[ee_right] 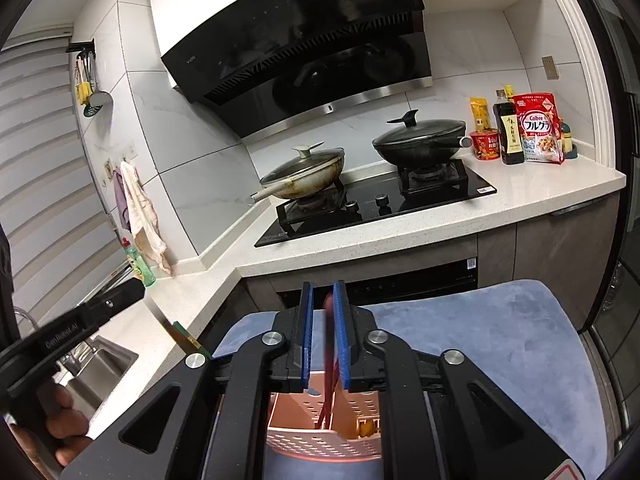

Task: Organize utensils
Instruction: 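Lower both held chopsticks into the pink holder and open both tools, then move both open tools back over the remaining chopsticks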

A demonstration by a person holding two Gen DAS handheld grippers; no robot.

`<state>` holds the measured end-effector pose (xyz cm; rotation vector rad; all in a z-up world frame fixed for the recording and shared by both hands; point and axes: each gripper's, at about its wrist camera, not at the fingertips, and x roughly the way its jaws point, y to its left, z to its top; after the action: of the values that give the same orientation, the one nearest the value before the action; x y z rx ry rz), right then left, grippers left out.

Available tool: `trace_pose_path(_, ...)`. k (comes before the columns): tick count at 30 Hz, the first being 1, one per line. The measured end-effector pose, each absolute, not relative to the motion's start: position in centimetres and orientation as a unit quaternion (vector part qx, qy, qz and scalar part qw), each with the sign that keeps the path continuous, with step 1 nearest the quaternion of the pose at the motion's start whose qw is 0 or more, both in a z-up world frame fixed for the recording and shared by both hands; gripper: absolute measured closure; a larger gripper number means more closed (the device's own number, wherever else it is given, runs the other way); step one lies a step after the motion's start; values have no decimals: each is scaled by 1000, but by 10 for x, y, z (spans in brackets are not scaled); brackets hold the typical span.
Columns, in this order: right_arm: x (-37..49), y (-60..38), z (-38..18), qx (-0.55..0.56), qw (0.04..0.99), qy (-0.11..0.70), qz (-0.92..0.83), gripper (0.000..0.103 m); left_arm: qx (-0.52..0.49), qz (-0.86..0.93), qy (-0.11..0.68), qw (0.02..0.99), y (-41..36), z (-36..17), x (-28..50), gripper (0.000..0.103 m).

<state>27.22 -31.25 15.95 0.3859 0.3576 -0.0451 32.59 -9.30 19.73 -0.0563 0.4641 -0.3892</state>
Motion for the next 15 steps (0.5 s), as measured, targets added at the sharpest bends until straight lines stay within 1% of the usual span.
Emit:
trace_pose_path(1, 269, -312, 163, 187, 967, 174, -22, 90, -26, -186, 226, 956, -92, 198, 324, 68)
trace_pose_path(2, 265, -311, 167, 182, 968, 171, -21, 89, -24, -184, 221, 957, -90, 200, 320, 67)
trace_pose_path(4, 257, -307, 174, 173, 970, 168, -16, 85, -16, -176, 215, 961, -88, 203, 310, 58)
trace_pose_path(5, 252, -305, 177, 170, 971, 168, -12, 80, -8, -170, 210, 963, -88, 204, 304, 56)
trace_pose_path(6, 246, -303, 179, 167, 972, 168, -9, 76, -3, -163, 208, 964, -88, 205, 300, 52)
trace_pose_path(7, 240, -301, 181, 164, 972, 169, -6, 75, 7, -155, 208, 966, -87, 206, 292, 48)
trace_pose_path(9, 225, -295, 182, 155, 972, 175, -3, 74, 17, -149, 213, 966, -84, 204, 278, 45)
trace_pose_path(12, 198, -286, 174, 150, 970, 190, 6, 70, 24, -150, 224, 963, -77, 197, 259, 44)
trace_pose_path(15, 168, -276, 159, 136, 969, 204, 5, 69, 35, -147, 239, 959, -66, 179, 232, 43)
